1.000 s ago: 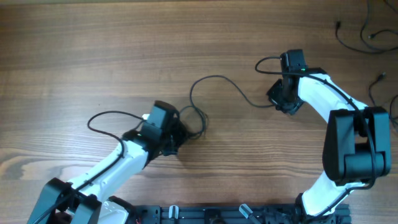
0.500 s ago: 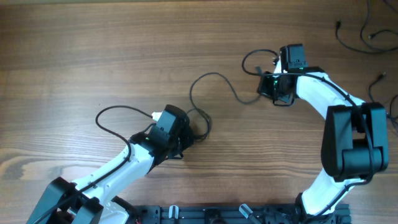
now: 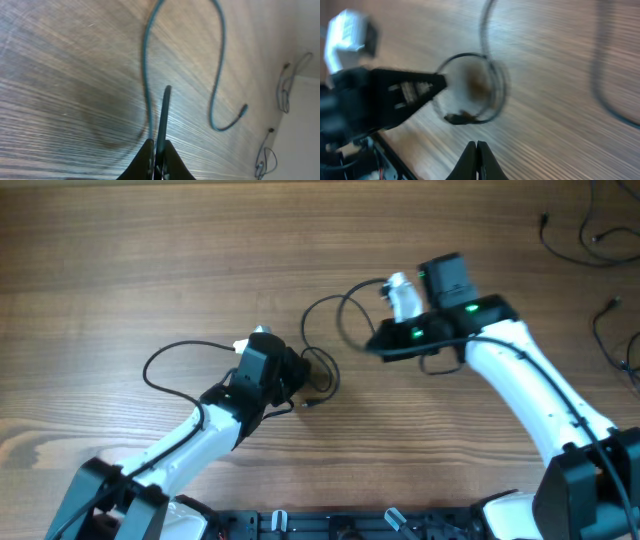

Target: Untangle cables

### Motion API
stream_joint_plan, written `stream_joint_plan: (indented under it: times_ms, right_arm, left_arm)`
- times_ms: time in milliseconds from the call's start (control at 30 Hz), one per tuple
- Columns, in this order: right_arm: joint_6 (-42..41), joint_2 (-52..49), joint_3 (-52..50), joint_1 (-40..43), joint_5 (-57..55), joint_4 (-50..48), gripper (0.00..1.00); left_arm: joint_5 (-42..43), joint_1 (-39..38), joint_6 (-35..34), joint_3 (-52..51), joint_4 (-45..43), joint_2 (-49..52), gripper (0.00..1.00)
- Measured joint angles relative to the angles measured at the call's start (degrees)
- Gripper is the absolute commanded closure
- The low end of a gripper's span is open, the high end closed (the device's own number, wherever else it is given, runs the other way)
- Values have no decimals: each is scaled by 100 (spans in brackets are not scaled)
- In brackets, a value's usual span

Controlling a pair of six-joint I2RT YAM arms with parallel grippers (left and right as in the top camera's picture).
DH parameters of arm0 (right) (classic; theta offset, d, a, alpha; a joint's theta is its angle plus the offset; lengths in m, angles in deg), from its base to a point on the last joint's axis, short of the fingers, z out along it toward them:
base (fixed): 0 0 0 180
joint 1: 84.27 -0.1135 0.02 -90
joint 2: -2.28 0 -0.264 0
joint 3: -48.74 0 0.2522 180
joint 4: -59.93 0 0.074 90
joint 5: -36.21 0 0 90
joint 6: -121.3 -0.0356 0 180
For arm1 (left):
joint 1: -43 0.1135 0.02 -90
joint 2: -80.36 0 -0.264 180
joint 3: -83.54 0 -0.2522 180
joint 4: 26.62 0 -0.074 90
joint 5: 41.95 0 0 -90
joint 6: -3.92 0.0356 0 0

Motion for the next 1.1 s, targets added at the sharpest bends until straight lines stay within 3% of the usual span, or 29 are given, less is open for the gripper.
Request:
stream_joint_plan:
  times_ms: [67,133,167,233,267,300,333,467,567,767,933,1100]
  right_arm:
    - [-293,0,0,-262,-304,-109,92]
    - [-855,0,0,-358,-863,-125,67]
    - [-1147,0,0,-350,-1150,-118,61]
    - [-1720,0,0,-295,-1858,-127,43]
    - [-1926,0,0,-267,-2133,-122,35]
    - [-2181,0,0,-236,-2472,-122,16]
    - [-2396,-2,0,-208,-2830,-122,10]
    - [-2889,-55,0,-120,-3775,-118,9]
    - [-3058,-186,-2,-7,-4192,-127,15]
    - [-3235,-769,-2,614,-4555,-339,29]
    - [-3193,-1346,-13,1121,-4590,-525,31]
    - [-2859,-1714,-15,1263,-4310,-957,49]
  left_arm:
    - [-7,0,-63,0,7,142,88]
    - [-31,0,-116,0,4,302,72]
    - [-42,0,-116,0,4,365,59]
    - [-46,0,-177,-2,7,494,12]
    - [-46,0,-160,0,24,531,0]
    - [-50,0,-188,0,59,560,0]
    - [-31,0,-184,17,28,551,0]
    - [136,96,52,109,83,487,0]
    - [470,402,321,105,219,435,0]
    - [999,1438,579,63,820,61,0]
    - [1147,1993,918,59,1370,-164,0]
    - [1172,2282,1215,48,1572,-173,0]
